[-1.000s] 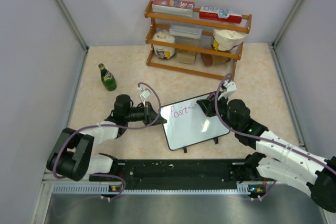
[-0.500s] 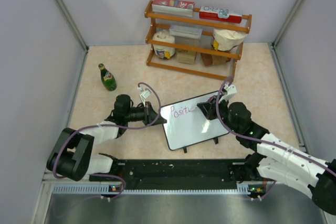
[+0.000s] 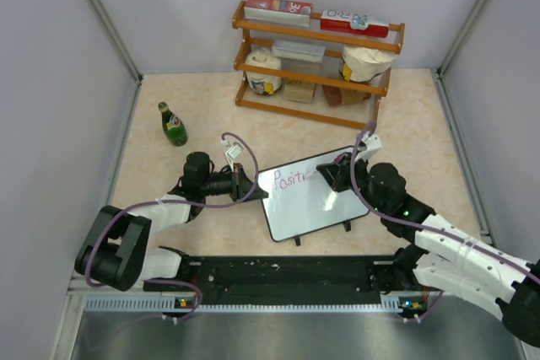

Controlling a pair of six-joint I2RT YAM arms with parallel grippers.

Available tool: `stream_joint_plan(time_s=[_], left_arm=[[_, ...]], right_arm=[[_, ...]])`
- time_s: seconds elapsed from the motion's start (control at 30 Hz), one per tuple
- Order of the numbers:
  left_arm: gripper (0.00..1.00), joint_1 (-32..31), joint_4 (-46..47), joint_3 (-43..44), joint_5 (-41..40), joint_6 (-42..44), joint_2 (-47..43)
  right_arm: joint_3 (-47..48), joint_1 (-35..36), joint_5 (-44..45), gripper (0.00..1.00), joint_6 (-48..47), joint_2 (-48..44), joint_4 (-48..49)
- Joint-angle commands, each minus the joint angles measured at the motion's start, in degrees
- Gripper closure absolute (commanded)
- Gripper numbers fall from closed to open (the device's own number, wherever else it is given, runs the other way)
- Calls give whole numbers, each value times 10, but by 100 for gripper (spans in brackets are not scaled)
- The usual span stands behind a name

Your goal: Write a sentence on the whiteboard

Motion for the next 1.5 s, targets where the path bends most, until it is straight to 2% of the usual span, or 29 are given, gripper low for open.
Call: stream_joint_plan(time_s=[0.0,0.73,1.47], left_arm=[[100,-2,-14,0,-39,53,8],[100,-3,-16,-1,-39,53,7],[100,-3,-16,-1,-41,54,5]], right_arm=[[48,-5,4,100,-3,-1,23],[48,-5,52,100,-16,58,43],[25,-5,51,100,-14,-23,20]])
